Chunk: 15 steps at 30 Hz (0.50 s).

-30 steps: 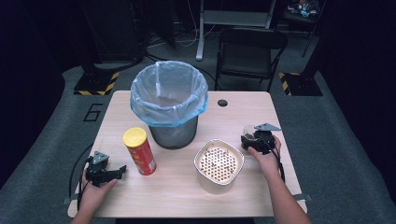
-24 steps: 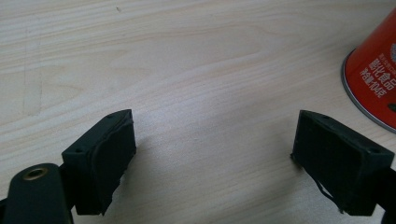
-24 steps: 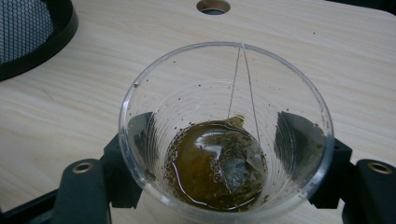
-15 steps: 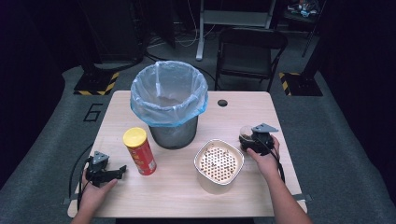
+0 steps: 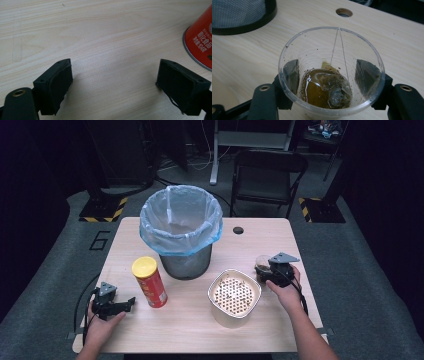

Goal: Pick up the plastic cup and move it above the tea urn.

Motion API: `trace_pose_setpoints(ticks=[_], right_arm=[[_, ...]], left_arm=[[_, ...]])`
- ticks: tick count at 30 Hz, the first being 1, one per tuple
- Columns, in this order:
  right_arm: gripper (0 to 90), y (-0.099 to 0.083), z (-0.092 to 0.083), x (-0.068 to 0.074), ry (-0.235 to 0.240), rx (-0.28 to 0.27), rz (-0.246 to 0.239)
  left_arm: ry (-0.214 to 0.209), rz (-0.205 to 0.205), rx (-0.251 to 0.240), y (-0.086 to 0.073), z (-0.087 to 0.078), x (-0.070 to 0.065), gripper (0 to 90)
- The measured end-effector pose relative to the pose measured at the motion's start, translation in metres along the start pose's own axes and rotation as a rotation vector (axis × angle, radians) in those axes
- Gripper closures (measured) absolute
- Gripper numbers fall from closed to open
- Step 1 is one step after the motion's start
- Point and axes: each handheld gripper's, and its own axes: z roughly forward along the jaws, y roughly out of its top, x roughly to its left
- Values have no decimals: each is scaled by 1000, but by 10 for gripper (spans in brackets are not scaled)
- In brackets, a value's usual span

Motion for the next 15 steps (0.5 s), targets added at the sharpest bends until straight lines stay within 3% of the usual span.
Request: trace_pose_setpoints(ticks=[3,6,7,8,10,12,14,15], right_arm=[[371,13,-9,2,26,-16,-89],[378,29,-17,2,59,-34,-147],[380,40,-23,4,85,-43,-188],[380,40,-23,4,85,-43,-188],[382,51,-28,7,100,-53,-253],[383,61,-33,12,111,-77,-303],[383,76,-39,17,138,-121,-384],[384,79,-40,18,144,-131,-397]], left_arm=[[0,0,0,0,0,0,128],[0,0,0,0,0,0,128],[0,0,1,0,0,0,128],[0,0,1,0,0,0,128],[-2,1,1,0,0,0,128],[0,0,0,0,0,0,128],[0,0,0,0,0,0,128],[0,0,1,0,0,0,128]])
